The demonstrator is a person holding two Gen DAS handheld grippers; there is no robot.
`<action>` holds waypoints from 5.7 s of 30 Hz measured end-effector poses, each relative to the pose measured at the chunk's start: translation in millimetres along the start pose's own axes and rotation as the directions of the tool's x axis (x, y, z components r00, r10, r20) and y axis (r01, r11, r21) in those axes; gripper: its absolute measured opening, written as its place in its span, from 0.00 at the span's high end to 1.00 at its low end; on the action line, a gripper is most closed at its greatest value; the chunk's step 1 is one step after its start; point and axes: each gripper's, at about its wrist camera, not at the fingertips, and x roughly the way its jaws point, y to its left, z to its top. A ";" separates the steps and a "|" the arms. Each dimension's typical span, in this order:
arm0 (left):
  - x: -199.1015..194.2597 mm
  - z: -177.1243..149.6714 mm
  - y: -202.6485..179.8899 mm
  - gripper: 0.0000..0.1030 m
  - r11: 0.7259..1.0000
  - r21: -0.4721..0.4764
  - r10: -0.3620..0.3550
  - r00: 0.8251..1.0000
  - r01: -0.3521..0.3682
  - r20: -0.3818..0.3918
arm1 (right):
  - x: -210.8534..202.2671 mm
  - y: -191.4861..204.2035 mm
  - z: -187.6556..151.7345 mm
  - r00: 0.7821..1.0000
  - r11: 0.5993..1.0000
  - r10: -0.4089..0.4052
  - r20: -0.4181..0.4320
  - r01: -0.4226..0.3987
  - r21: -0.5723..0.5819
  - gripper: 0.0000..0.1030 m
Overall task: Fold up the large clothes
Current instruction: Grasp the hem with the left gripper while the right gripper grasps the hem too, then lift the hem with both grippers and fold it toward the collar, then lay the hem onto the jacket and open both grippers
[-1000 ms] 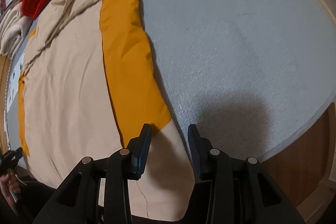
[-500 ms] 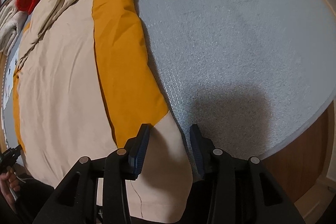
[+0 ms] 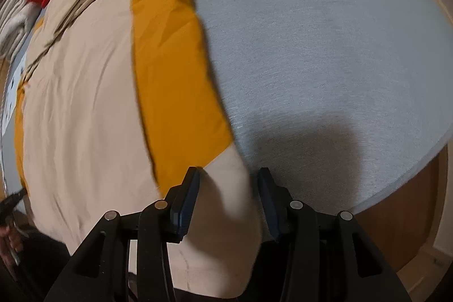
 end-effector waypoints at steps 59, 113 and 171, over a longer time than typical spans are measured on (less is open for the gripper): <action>-260.5 -104.6 23.1 0.99 0.853 0.324 -0.474 0.866 0.408 0.157 | -300.5 -30.0 -146.9 0.747 0.911 0.413 0.521 -0.345 -0.227 0.98; -42.1 132.9 -33.1 0.59 0.958 0.008 -0.286 0.953 0.287 0.102 | -46.9 -16.3 136.7 0.969 0.988 0.152 0.194 -0.147 -0.042 0.52; -37.5 164.1 -130.8 0.73 0.936 0.352 -0.140 0.937 0.019 0.321 | -48.6 30.6 181.3 0.914 0.993 0.064 0.400 -0.019 -0.117 0.88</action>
